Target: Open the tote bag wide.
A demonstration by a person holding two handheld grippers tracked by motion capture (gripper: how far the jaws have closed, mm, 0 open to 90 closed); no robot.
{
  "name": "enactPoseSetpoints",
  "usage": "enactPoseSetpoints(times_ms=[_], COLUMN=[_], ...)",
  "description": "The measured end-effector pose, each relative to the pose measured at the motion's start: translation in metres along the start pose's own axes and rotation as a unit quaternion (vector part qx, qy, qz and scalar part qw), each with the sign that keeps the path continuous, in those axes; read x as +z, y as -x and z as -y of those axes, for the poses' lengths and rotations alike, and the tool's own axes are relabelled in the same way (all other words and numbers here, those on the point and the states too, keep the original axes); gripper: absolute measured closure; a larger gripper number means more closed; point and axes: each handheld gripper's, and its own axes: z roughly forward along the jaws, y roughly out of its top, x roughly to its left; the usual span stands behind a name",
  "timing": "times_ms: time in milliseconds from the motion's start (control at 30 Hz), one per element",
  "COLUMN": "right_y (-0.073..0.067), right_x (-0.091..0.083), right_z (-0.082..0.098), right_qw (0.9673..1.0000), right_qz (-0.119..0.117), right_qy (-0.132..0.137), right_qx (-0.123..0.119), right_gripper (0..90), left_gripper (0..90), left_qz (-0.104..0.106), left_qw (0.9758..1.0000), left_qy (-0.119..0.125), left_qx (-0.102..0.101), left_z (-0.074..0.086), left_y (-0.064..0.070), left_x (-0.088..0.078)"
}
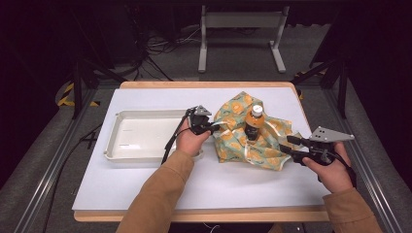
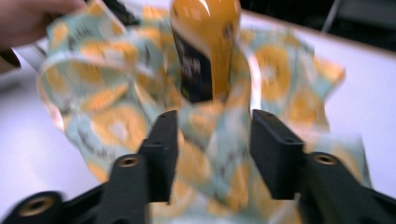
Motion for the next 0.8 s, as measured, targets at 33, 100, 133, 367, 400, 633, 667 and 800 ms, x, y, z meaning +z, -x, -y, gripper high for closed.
enactPoseSetpoints(times_ms=[33, 100, 133, 367, 400, 633, 667, 800], right_y=[-0.001, -0.002, -0.002, 0.008, 0.01, 0.02, 0.02, 0.02], right_x=[0.003, 0.009, 0.013, 0.039, 0.043, 0.062, 0.063, 0.066], right_z=[-0.002, -0.004, -0.005, -0.007, -0.005, 0.008, 0.009, 0.013], right_qw=[1.0, 0.9998, 0.9997, 0.9987, 0.9988, 0.999, 0.9989, 0.998], right_qz=[-0.002, -0.007, -0.006, 0.013, 0.018, 0.024, 0.022, 0.021], right_qy=[0.007, 0.014, 0.018, 0.03, 0.024, -0.012, -0.019, -0.037], right_qx=[-0.002, -0.01, -0.016, -0.038, -0.038, -0.035, -0.038, -0.047], right_gripper=[44.1, 41.0, 39.6, 39.0, 39.2, 51.5, 56.2, 63.9], left_gripper=[85.0, 84.9, 84.8, 84.1, 83.9, 68.7, 67.0, 55.8], left_qz=[0.0, 0.001, 0.002, 0.004, 0.006, 0.013, 0.014, 0.015], left_qw=[1.0, 1.0, 1.0, 1.0, 1.0, 0.9997, 0.9996, 0.9989], left_qy=[0.0, 0.0, 0.0, 0.002, 0.001, 0.018, 0.021, 0.04], left_qx=[0.0, 0.0, -0.001, -0.001, 0.001, 0.004, 0.011, 0.022], left_z=[0.0, 0.0, 0.0, 0.0, 0.0, -0.002, -0.003, -0.006], left_y=[0.0, 0.0, 0.0, 0.0, -0.001, 0.003, 0.004, 0.01], left_x=[0.0, 0.0, 0.0, -0.002, -0.002, -0.009, -0.012, -0.021])
